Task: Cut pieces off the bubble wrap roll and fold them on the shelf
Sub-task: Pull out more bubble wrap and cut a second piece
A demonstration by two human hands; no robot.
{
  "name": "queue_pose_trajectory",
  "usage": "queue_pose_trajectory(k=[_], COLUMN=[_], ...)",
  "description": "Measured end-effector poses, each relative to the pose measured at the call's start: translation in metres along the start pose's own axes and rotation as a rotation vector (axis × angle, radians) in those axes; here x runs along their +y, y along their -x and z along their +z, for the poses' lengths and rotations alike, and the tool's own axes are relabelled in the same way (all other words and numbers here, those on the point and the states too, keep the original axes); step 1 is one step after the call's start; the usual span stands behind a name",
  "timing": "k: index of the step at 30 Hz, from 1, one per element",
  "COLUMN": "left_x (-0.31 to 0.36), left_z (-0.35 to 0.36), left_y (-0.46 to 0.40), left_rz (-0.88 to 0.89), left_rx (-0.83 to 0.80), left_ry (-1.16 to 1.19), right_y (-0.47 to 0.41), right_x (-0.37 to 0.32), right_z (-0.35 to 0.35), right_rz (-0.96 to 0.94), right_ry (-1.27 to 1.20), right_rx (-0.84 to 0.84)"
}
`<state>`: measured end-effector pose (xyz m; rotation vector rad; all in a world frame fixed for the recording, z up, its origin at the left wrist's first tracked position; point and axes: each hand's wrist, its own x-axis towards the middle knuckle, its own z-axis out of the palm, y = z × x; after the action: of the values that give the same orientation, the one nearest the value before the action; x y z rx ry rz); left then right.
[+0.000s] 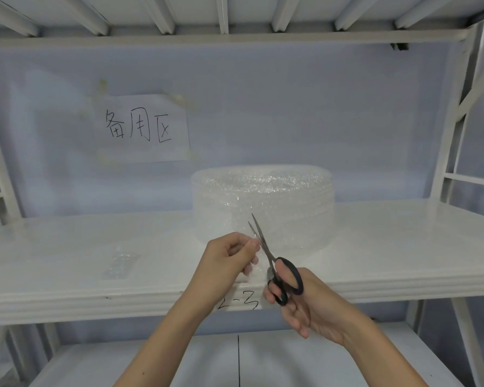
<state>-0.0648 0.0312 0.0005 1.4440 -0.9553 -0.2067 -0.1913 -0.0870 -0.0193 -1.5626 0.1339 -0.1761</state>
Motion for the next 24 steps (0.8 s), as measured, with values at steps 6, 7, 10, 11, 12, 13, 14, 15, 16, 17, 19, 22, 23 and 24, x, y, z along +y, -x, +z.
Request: queue_pose_trajectory(k=[6, 7, 10, 11, 12, 13, 14, 15, 16, 17, 19, 22, 23, 24], left_x=[-0.001, -0.002, -0.003, -0.003, -0.003, -0.002, -0.002, -0.001, -0.001, 0.000, 0.002, 0.009, 0.011, 0.012], left_z=[-0.001, -0.001, 0.000, 0.001, 0.000, -0.001, -0.002, -0.003, -0.004, -0.005, -0.008, -0.011, -0.011, -0.010], left_y=[0.000, 0.001, 0.003, 0.004, 0.004, 0.004, 0.003, 0.003, 0.002, 0.001, -0.001, -0.005, -0.007, -0.009], left_rz=[0.006, 0.004, -0.002, -0.003, -0.005, -0.009, -0.012, -0.013, -0.012, -0.012, -0.017, -0.032, -0.030, -0.021], left_rx=[0.006, 0.001, -0.043, -0.050, -0.051, -0.047, -0.044, -0.044, -0.047, -0.051, -0.054, -0.001, 0.029, 0.058], left_ry=[0.004, -0.001, -0.009, 0.001, 0.012, 0.020, 0.019, 0.009, -0.005, -0.024, -0.049, 0.018, 0.035, 0.026], right_y=[-0.003, -0.003, -0.006, -0.007, -0.008, -0.008, -0.009, -0.009, -0.009, -0.009, -0.010, -0.012, -0.012, -0.012], right_x=[-0.001, -0.002, -0.006, -0.009, -0.011, -0.012, -0.012, -0.013, -0.012, -0.011, -0.010, -0.008, -0.008, -0.007], right_z=[0.002, 0.002, 0.002, 0.004, 0.005, 0.006, 0.007, 0.008, 0.009, 0.010, 0.010, 0.011, 0.012, 0.012], right_rz=[-0.047, -0.046, -0.056, -0.061, -0.067, -0.070, -0.072, -0.074, -0.075, -0.076, -0.080, -0.082, -0.080, -0.080], right_ry=[-0.006, -0.021, -0.051, -0.041, -0.021, 0.005, 0.027, 0.042, 0.050, 0.050, 0.052, 0.051, 0.051, 0.052], right_rx=[0.036, 0.034, 0.025, 0.026, 0.031, 0.041, 0.055, 0.068, 0.079, 0.088, 0.098, 0.097, 0.098, 0.097])
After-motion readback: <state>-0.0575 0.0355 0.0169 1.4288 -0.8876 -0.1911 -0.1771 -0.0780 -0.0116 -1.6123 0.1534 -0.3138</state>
